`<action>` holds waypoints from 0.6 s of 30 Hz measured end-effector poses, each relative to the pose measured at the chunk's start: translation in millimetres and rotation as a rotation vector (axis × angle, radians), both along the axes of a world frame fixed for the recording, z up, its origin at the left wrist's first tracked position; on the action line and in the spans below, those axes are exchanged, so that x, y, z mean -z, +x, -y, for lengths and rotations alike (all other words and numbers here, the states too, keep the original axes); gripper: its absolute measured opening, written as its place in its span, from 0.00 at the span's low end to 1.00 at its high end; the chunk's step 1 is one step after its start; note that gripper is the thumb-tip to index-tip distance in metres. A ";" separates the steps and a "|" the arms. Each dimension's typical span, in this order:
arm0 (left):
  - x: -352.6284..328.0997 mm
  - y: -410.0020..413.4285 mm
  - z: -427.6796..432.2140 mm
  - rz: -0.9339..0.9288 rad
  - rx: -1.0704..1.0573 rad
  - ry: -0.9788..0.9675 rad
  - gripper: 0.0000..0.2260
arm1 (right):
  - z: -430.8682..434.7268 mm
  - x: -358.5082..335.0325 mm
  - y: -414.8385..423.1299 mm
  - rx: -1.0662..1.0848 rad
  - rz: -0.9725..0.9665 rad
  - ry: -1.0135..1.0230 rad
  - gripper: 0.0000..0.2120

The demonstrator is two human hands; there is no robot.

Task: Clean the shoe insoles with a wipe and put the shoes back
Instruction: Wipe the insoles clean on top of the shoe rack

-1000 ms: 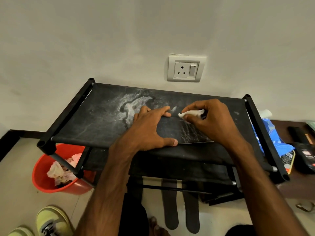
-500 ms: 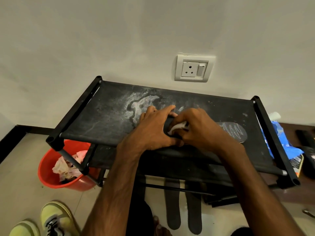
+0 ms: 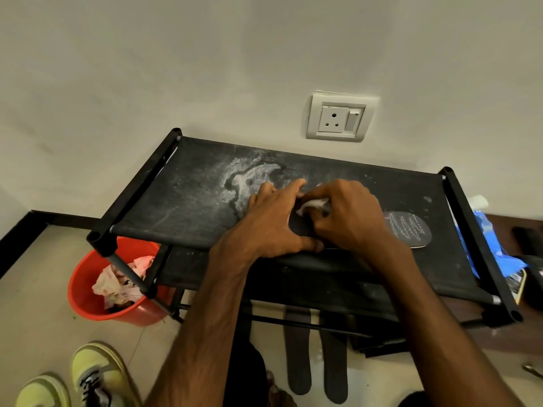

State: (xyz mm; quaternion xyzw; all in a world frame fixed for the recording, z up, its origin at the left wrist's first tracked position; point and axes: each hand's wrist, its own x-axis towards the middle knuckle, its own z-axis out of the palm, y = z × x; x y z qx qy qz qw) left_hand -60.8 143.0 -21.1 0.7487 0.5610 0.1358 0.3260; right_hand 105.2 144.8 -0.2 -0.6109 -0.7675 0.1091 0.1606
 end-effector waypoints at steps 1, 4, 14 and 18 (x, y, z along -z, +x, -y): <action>0.6 0.3 0.1 -0.004 -0.005 -0.010 0.53 | -2.1 -1.1 3.8 0.049 0.005 0.013 0.13; 0.2 0.5 0.2 -0.010 -0.010 -0.009 0.54 | -3.4 -1.4 2.9 0.060 0.045 0.021 0.13; -0.2 0.5 0.6 -0.012 -0.005 -0.004 0.54 | -5.9 -2.1 2.3 0.071 0.040 -0.007 0.14; -1.2 -0.7 0.9 0.008 0.005 0.006 0.53 | -4.0 -0.8 -1.5 -0.020 0.061 -0.012 0.12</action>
